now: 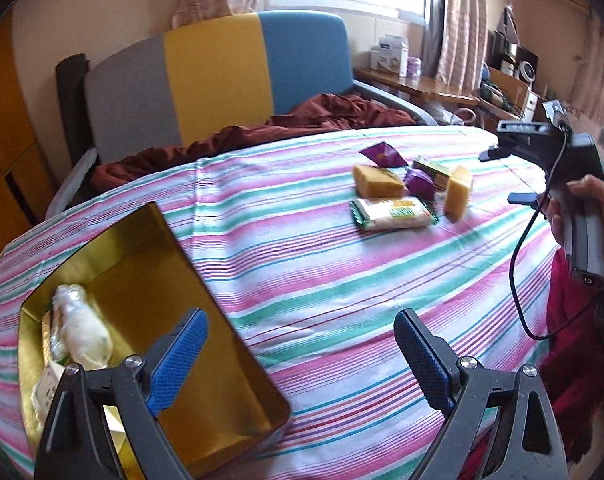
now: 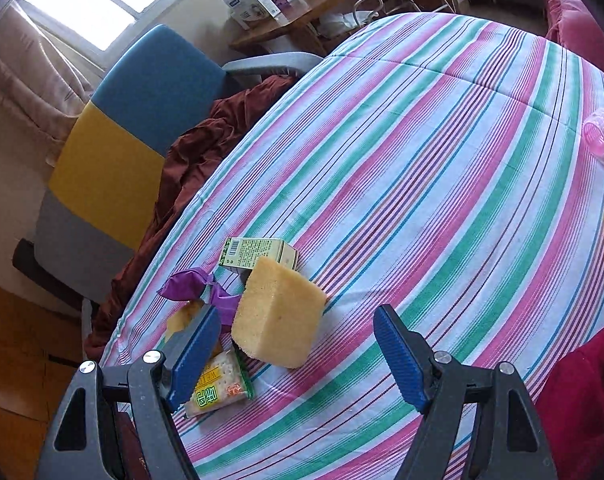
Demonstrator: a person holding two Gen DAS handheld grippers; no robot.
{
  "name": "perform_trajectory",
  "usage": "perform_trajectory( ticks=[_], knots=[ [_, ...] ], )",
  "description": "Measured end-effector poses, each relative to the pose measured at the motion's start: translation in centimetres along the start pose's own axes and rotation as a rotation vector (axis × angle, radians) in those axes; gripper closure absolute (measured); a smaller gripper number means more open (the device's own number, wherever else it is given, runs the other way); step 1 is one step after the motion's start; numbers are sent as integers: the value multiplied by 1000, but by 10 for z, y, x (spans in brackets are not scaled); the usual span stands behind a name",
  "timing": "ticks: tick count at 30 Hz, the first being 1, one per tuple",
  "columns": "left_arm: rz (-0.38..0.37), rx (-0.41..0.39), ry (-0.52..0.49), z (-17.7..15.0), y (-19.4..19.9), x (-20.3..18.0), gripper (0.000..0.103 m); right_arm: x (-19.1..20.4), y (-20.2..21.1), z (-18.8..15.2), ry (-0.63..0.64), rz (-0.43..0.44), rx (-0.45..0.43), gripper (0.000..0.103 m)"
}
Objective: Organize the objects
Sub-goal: 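Grasp the WEIDAN cracker packet with the left gripper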
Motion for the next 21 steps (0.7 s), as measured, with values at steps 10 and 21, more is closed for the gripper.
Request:
perform_trajectory(
  ticks=[10, 21],
  knots=[
    [-16, 54, -82, 17, -34, -34, 8, 5, -9, -7, 11, 32, 50, 23],
    [-95, 58, -213, 63, -84, -84, 8, 10, -9, -7, 0, 84, 61, 23]
  ],
)
Point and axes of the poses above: each gripper's, at about its wrist camera, not at the fingertips, and y roughly against the way its jaws point, x to its left, z to its top, the point moved 8 cm from there along -y, roughly the way its jaws point, and after that the axes turned 8 degrees about y, right-handed, at the moved point
